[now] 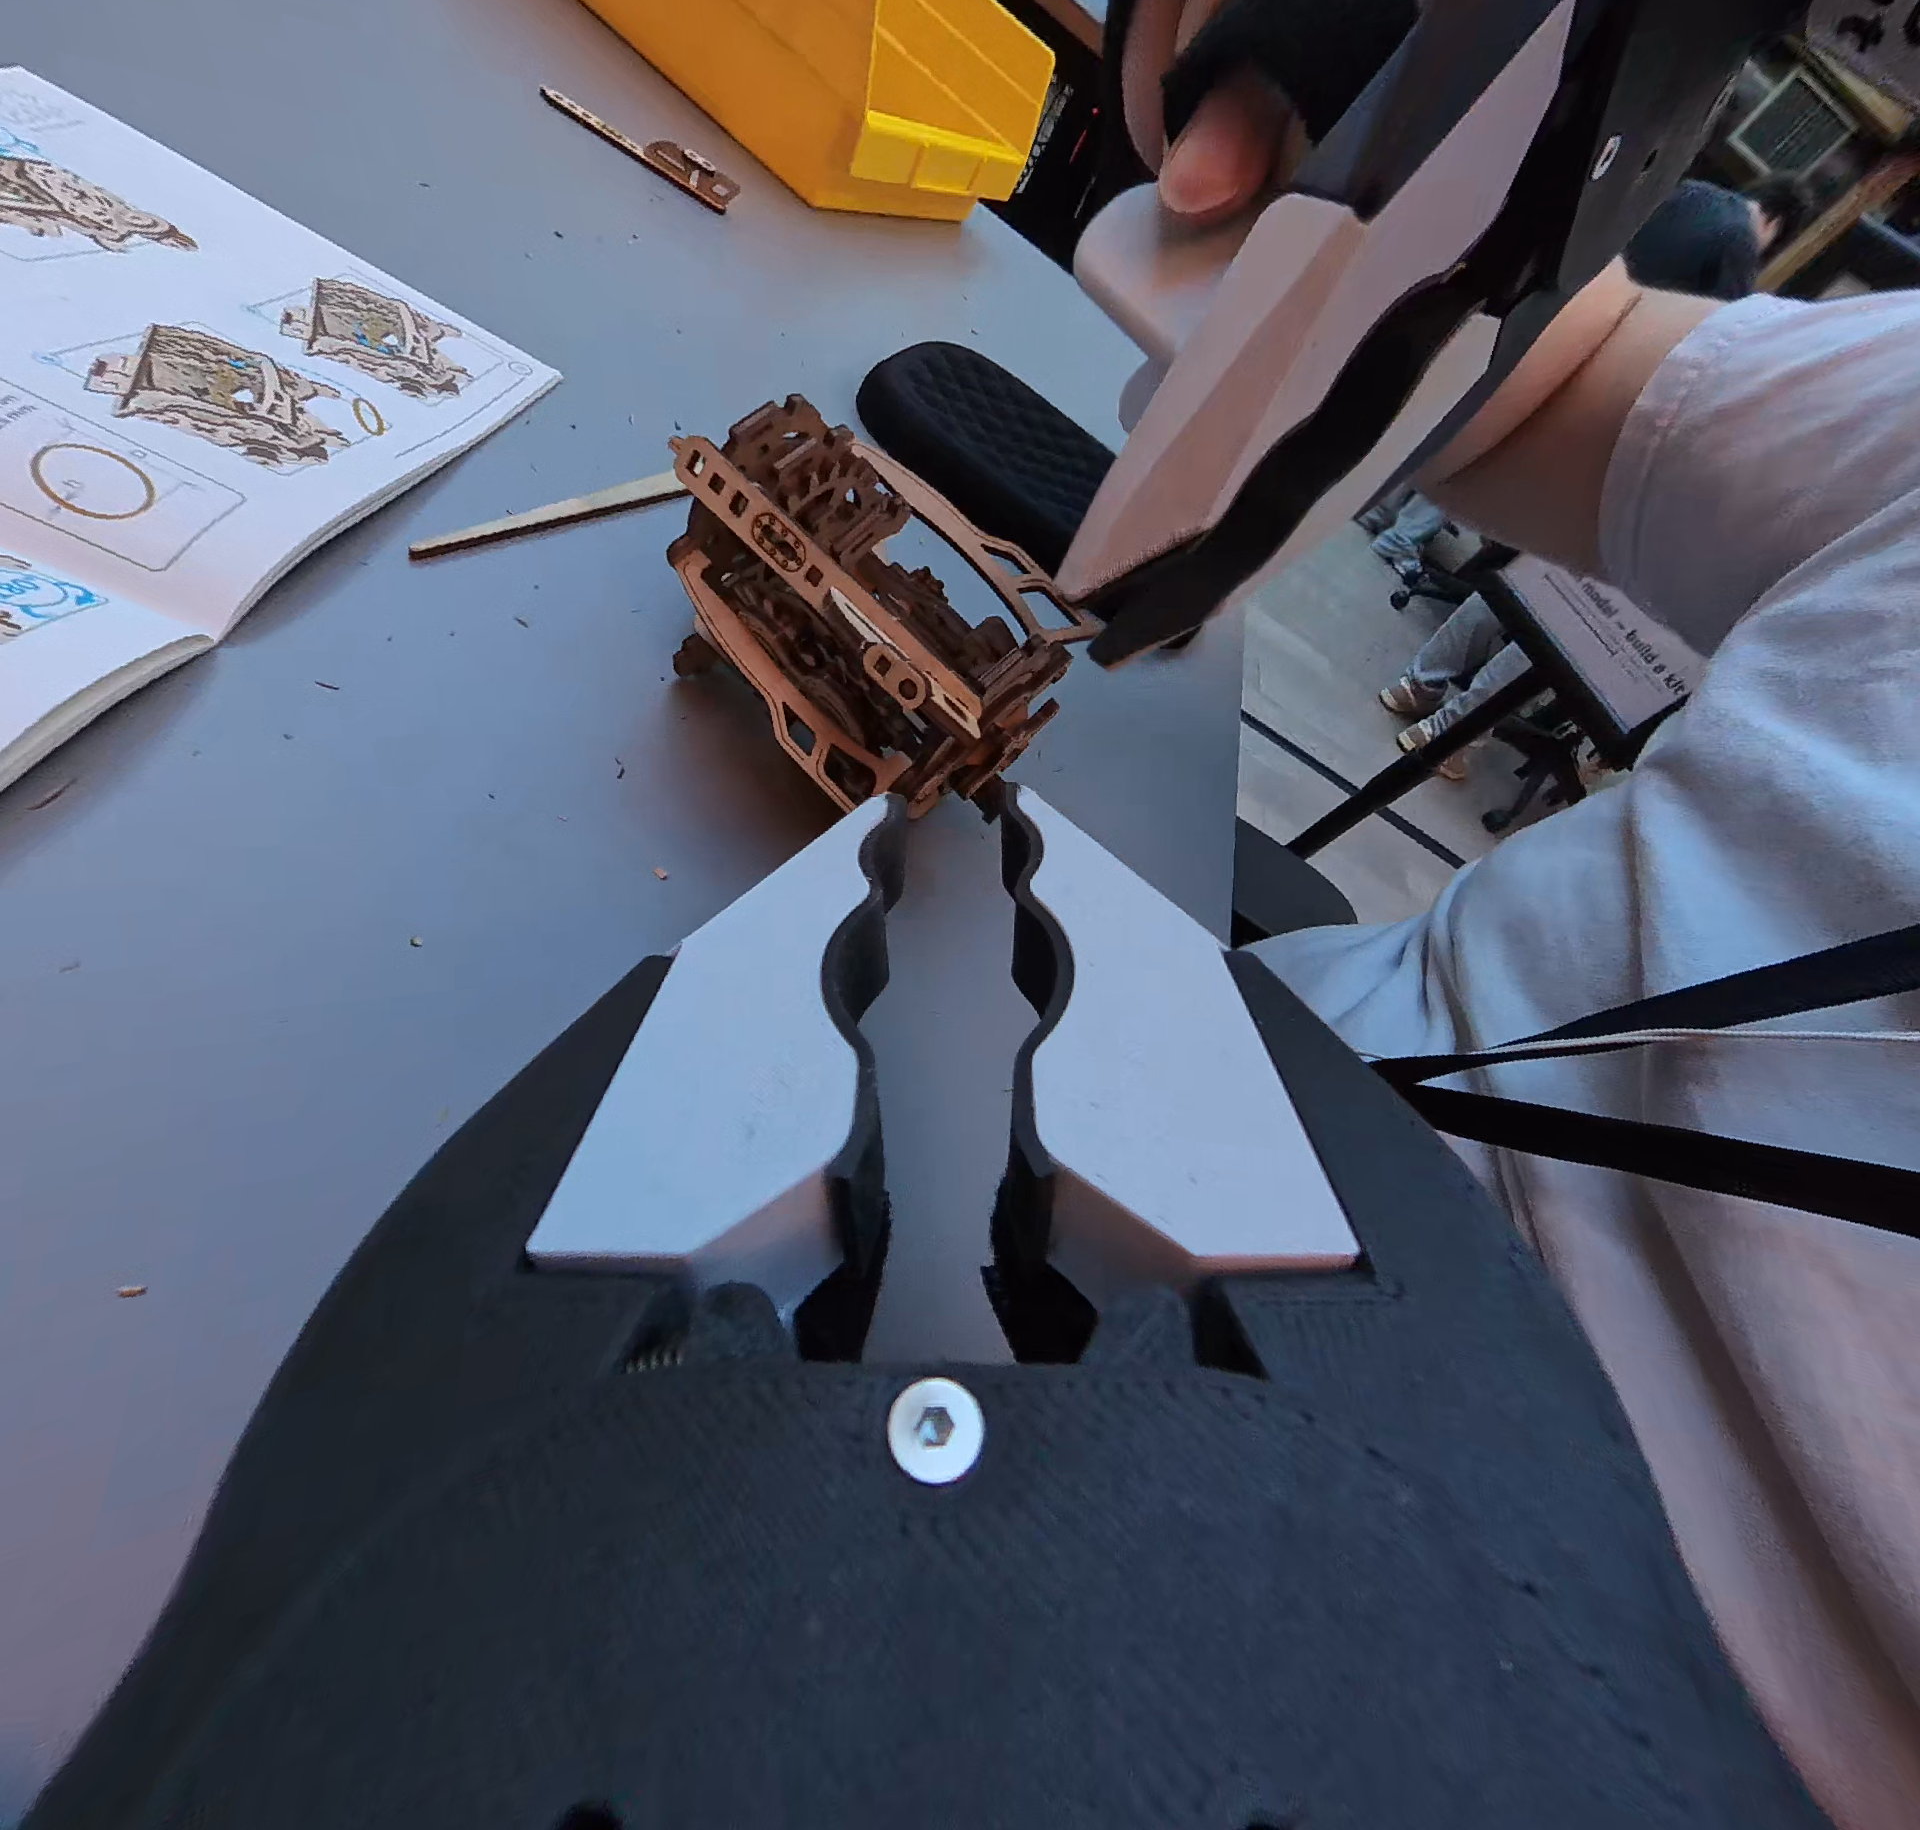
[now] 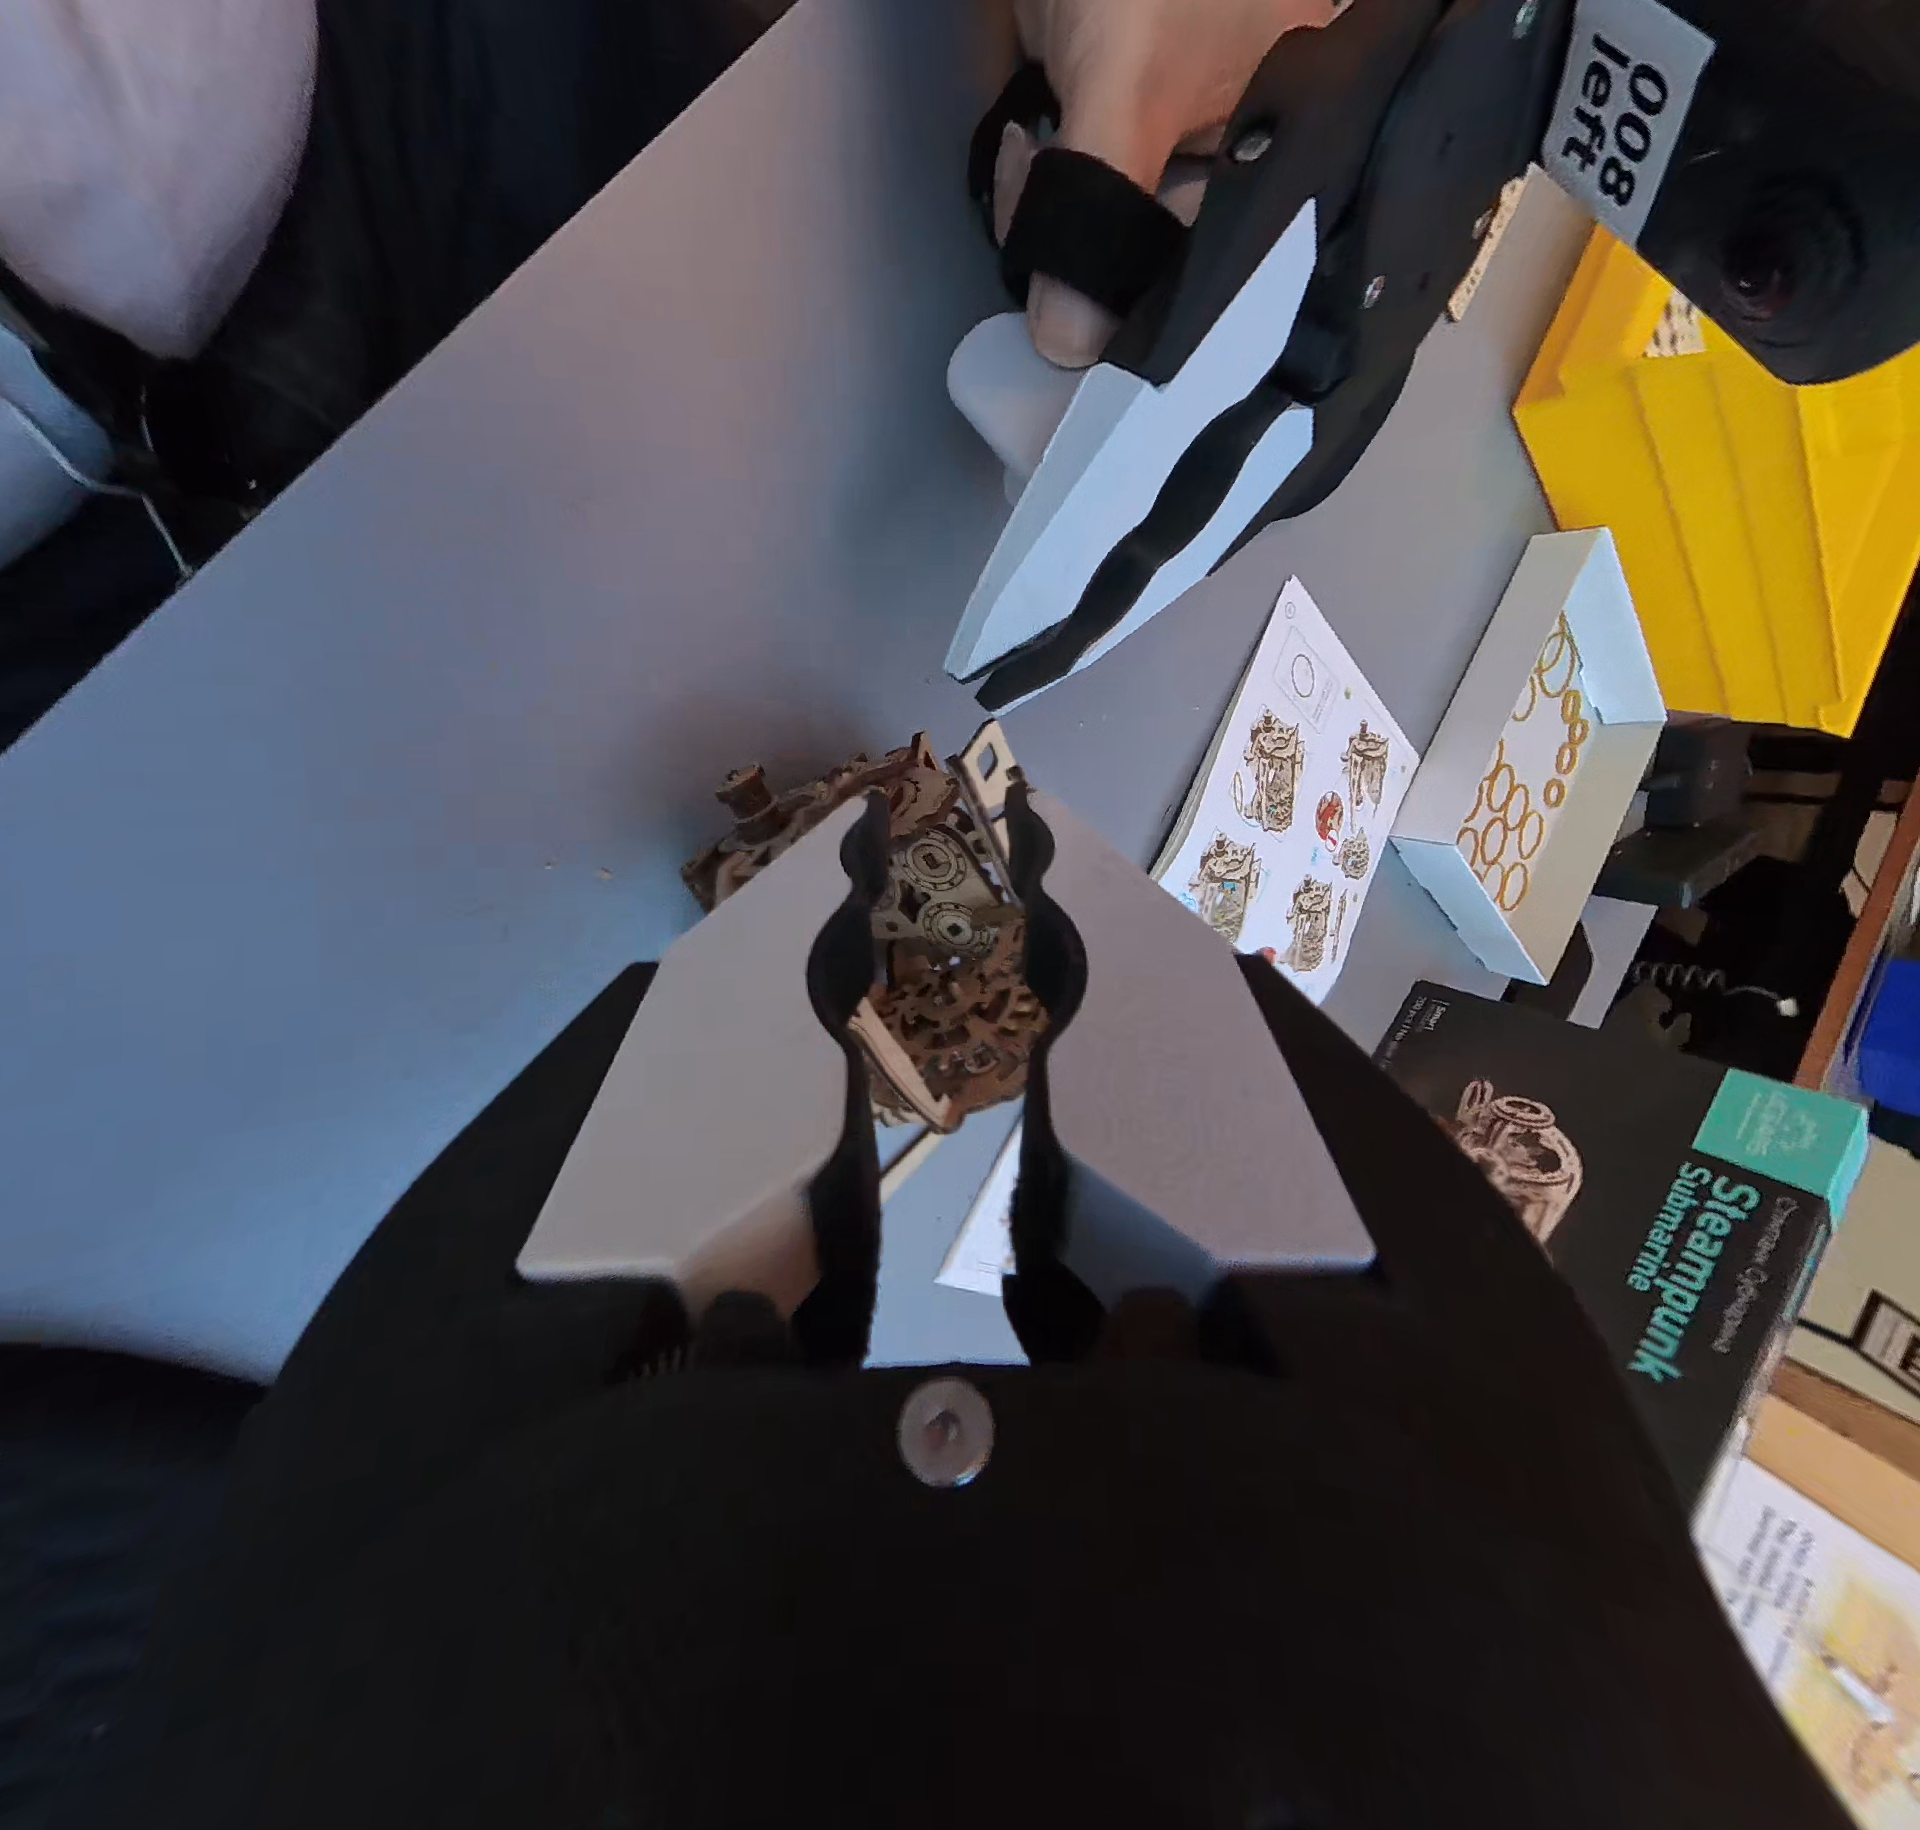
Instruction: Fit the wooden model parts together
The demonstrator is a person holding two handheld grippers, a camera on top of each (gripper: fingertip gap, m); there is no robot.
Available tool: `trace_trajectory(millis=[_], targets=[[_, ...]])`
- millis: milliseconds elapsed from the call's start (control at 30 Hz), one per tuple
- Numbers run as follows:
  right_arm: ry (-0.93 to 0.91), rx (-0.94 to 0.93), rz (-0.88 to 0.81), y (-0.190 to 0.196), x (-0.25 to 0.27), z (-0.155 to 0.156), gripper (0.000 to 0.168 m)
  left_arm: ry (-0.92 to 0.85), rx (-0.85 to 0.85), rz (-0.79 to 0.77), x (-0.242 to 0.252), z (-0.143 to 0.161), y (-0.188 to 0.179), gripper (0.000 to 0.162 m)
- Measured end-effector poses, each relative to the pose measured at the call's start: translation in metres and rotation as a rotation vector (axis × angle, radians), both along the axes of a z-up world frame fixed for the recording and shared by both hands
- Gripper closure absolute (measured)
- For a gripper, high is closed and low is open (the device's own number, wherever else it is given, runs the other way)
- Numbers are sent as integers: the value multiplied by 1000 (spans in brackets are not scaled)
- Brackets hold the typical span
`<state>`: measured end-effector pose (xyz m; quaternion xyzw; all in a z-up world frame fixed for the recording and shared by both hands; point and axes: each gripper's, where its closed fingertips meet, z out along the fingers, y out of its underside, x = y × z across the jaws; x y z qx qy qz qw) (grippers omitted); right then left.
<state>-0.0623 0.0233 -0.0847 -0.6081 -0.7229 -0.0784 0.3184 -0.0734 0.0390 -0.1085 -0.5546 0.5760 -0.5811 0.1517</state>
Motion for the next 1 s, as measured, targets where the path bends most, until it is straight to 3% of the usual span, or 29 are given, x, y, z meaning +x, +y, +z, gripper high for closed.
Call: trace_trajectory(millis=[33,233,400,1000], targets=[[-40,-6,24,1,0,0,146,-9,0,4,0,1,1,146],[-286,-44,100,6,11,0,142,-9,17,-30,0,0,-5,146],[-329,-178,168,-4,4,-3,136,7,70,-45,4,-5,-10,143],[-506,-267,256,3,9,-20,137,-7,65,-97,16,-4,-14,154]])
